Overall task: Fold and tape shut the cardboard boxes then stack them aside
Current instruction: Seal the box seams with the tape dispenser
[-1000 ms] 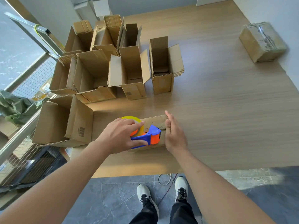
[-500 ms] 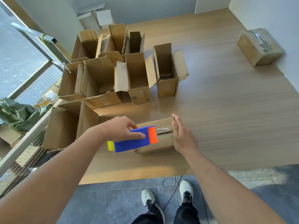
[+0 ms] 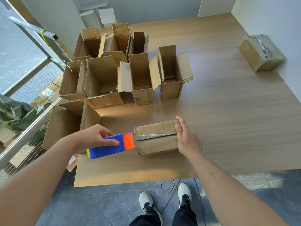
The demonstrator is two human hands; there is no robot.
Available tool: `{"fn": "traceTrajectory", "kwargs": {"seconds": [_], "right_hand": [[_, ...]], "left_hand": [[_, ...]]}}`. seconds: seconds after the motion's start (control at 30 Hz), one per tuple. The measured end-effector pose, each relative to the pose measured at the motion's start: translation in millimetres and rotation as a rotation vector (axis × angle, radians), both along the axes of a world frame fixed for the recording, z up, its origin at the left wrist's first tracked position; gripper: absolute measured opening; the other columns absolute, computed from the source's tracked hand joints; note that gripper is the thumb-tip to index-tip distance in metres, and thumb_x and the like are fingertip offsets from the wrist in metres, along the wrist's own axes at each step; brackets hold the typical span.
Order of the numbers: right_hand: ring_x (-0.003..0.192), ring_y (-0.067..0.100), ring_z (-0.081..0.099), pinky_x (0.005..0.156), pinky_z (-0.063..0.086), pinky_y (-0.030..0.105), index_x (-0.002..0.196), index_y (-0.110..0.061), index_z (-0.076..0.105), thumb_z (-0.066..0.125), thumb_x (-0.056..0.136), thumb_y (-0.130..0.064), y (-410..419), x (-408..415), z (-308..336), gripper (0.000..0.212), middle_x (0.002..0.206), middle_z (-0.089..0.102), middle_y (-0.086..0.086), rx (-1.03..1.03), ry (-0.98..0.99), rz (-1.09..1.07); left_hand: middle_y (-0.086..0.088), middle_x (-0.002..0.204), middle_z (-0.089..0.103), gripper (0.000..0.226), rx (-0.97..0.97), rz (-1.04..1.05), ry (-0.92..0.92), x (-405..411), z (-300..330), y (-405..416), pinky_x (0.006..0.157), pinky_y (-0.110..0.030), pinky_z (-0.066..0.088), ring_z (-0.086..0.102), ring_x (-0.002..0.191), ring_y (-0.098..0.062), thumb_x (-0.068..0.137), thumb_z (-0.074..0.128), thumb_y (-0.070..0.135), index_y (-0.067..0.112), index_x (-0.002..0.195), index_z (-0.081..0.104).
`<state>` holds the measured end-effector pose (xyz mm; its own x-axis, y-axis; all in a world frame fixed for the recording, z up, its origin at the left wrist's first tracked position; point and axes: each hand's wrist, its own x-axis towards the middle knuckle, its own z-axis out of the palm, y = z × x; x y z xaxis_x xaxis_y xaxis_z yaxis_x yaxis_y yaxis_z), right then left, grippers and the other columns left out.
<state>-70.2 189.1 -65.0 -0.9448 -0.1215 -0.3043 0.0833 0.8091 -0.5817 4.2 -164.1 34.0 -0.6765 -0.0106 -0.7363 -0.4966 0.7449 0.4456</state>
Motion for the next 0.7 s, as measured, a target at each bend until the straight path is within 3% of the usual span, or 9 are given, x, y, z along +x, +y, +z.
{"fn": "traceTrajectory", "kwargs": {"seconds": [0.13,0.33,0.47,0.7], "right_hand": [[0.111,0.031,0.062,0.077,0.041,0.040,0.147,-0.056,0.026,0.018,0.106,-0.061,-0.8,-1.5,0.5,0.042,0.130,0.065,-0.004,0.019,0.004,0.002],[0.112,0.031,0.062,0.077,0.041,0.039,0.147,-0.057,0.026,0.019,0.107,-0.060,1.1,-3.7,1.8,0.041,0.132,0.064,-0.004,0.051,-0.003,0.027],[0.113,0.032,0.062,0.078,0.040,0.039,0.147,-0.057,0.026,0.020,0.107,-0.059,0.3,-4.4,0.6,0.041,0.133,0.064,-0.004,0.048,0.002,0.033],[0.118,0.031,0.058,0.083,0.044,0.043,0.149,-0.053,0.026,0.018,0.106,-0.059,-0.2,-10.5,-3.3,0.045,0.144,0.052,-0.006,0.123,0.066,0.067]], "left_hand": [[0.010,0.095,0.077,0.052,0.040,0.008,-0.028,3.1,-17.4,-1.9,0.091,-0.042,0.058,0.073,0.091,-0.015,0.074,0.075,0.074,0.035,0.107,0.077],[0.008,0.091,0.076,0.053,0.090,0.013,-0.051,7.0,-35.4,-4.8,0.083,-0.037,0.053,0.072,0.088,-0.020,0.074,0.068,0.079,0.033,0.100,0.078],[0.006,0.093,0.076,0.068,0.118,0.009,-0.056,7.7,-43.4,-8.1,0.090,-0.044,0.055,0.072,0.091,-0.022,0.065,0.066,0.089,0.033,0.101,0.078],[-0.012,0.091,0.072,0.091,0.082,0.067,-0.039,10.6,-59.2,-2.4,0.072,-0.037,0.041,0.063,0.074,-0.021,0.059,0.057,0.100,0.018,0.095,0.075]]}}
